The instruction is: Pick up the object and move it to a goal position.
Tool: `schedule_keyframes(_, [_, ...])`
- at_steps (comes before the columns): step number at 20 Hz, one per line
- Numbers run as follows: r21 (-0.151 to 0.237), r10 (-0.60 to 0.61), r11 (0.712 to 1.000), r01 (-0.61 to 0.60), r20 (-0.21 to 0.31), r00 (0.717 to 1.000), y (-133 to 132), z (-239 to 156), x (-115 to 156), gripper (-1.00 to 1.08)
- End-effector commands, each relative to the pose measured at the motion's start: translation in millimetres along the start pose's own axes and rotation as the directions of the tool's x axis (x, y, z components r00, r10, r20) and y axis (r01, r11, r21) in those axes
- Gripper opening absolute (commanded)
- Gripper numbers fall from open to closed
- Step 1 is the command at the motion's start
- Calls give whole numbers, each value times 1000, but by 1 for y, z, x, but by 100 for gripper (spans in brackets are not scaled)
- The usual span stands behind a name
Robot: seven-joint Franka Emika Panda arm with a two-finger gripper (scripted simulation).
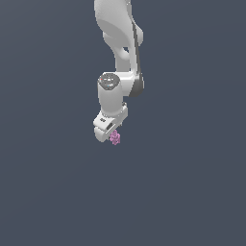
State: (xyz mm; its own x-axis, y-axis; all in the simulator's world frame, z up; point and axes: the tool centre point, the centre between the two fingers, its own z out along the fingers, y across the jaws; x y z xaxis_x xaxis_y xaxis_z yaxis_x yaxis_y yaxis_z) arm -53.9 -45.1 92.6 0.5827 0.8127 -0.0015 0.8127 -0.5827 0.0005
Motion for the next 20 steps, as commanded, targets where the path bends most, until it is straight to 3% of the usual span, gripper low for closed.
schedule_keyframes(1, [0,-18,1000,18,-1,1000,-1,1,0,100])
schedule_keyframes(9, [1,-20,1000,20,-1,1000,-1,7,0,100])
schedule_keyframes(20, [1,-24,1000,24,-2,1000,-2,50,-1,100])
